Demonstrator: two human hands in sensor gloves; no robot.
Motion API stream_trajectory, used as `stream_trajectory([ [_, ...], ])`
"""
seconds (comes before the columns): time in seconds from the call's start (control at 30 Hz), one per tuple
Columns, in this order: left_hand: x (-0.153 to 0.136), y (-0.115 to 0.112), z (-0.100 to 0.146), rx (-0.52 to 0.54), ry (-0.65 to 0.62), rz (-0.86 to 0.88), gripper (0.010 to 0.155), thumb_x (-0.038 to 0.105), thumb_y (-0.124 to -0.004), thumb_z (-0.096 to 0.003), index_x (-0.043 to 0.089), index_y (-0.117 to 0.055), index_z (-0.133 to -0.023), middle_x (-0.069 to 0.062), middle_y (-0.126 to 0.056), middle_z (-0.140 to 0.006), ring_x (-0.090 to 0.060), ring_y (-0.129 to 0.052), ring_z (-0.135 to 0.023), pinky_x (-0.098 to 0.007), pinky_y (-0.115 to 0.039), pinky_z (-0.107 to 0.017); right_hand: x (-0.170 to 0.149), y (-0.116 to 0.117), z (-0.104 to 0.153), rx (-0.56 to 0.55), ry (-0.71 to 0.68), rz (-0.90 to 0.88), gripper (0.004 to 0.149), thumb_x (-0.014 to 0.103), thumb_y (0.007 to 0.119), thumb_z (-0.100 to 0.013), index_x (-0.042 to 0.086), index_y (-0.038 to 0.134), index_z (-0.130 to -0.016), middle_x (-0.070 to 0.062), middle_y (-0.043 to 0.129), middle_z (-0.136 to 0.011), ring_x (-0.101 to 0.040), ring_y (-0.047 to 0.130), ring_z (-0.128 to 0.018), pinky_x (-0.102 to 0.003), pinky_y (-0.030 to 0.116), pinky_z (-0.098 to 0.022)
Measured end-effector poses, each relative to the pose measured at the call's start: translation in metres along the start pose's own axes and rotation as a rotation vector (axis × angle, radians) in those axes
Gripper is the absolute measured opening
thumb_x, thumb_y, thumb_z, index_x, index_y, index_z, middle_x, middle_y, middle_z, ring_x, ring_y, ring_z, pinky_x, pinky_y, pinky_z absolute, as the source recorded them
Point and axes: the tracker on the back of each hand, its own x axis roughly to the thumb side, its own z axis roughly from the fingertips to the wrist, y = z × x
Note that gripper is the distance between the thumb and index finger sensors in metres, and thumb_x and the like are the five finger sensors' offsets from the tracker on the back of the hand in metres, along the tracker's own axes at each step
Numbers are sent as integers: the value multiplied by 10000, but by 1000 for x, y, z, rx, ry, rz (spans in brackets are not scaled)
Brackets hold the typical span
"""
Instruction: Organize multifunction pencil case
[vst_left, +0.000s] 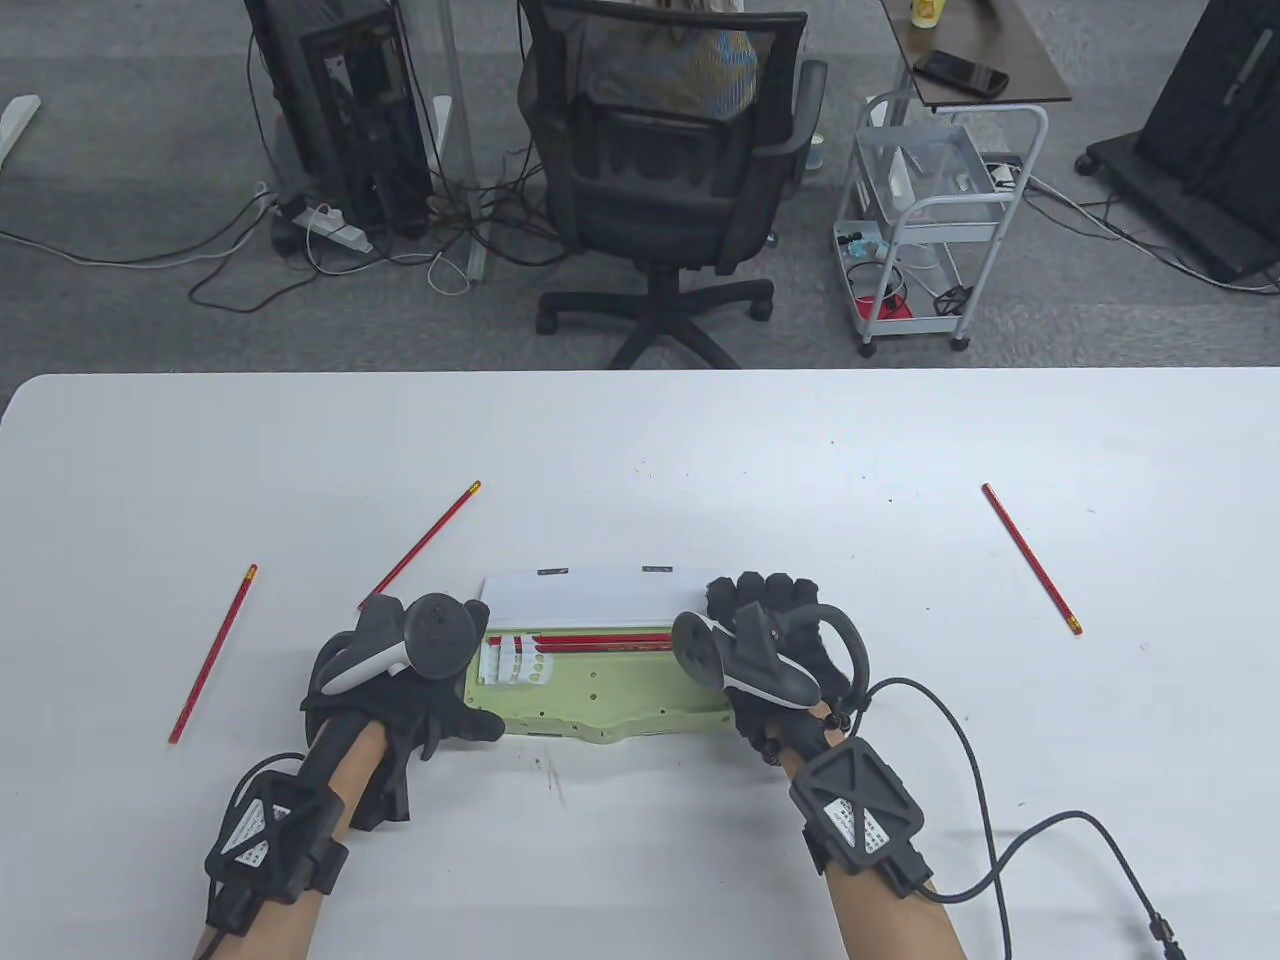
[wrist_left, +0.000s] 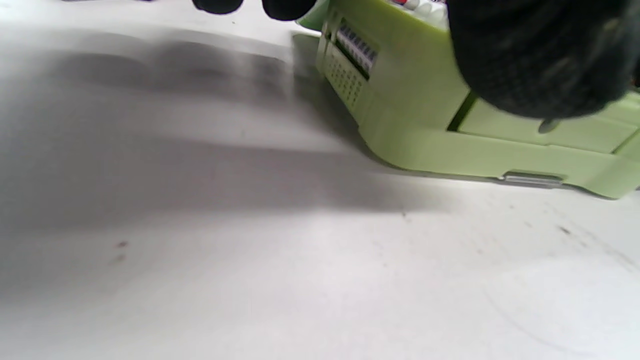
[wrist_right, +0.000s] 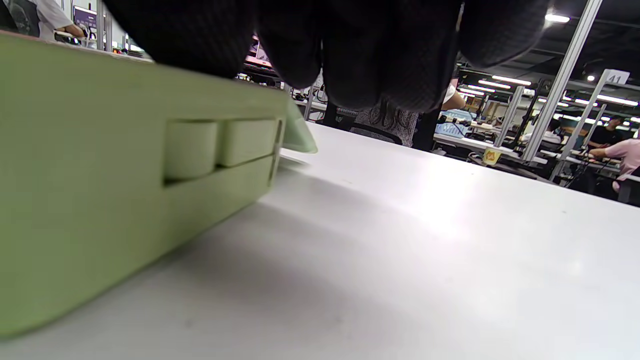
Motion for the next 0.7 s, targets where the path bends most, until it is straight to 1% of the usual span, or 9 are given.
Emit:
stream_trajectory([
  [0.1,0,0,0,0,0,1,1158,617,-841,-285,174,-191,-1134,-161,-327,-1241,-507,-380,-1123,-749,-427,-719,3,0,-1,-9,-11,41,605,385,741,-522,78,650,-1035,-253,727,-1007,-515,792,-892,-671,663,-675],
  [0.3,0,0,0,-1,0,0,1157,617,-841,-285,174,-193,-1134,-160,-327,-1241,-508,-380,-1123,-749,-425,-720,4,-1,-1,-10,-14,35,594,370,740,-524,78,653,-1033,-251,730,-1004,-513,794,-891,-670,664,-675],
  [0.33,0,0,0,-1,0,0,1157,616,-842,-284,175,-193,-1134,-162,-328,-1240,-507,-380,-1123,-749,-425,-720,5,-2,-1,-10,-19,21,606,391,731,-521,77,653,-1034,-252,732,-1003,-514,794,-891,-669,666,-675],
  [0.4,0,0,0,0,0,-1,1157,617,-841,-284,175,-194,-1134,-161,-328,-1240,-506,-381,-1124,-749,-426,-720,8,-1,-2,-1,-24,-28,616,399,731,-521,71,652,-1036,-257,723,-1010,-519,791,-890,-673,663,-674],
  [0.43,0,0,0,0,0,-1,1158,617,-841,-284,173,-193,-1134,-160,-327,-1241,-508,-381,-1123,-749,-426,-720,10,-2,-2,-1,-25,-24,615,398,731,-521,71,652,-1036,-259,722,-1009,-520,790,-891,-674,662,-674],
  [0.57,0,0,0,0,0,1,1159,617,-842,-282,174,-193,-1134,-160,-327,-1241,-505,-382,-1124,-749,-427,-720,18,-4,-3,-18,-51,55,594,372,734,-526,74,653,-1034,-253,728,-1006,-513,793,-892,-668,667,-674],
  [0.7,0,0,0,0,0,0,1157,617,-841,-284,174,-192,-1134,-161,-329,-1240,-504,-382,-1124,-748,-427,-721,19,-1,-3,-8,-45,21,571,344,726,-537,70,653,-1032,-255,727,-1004,-516,792,-889,-665,669,-672],
])
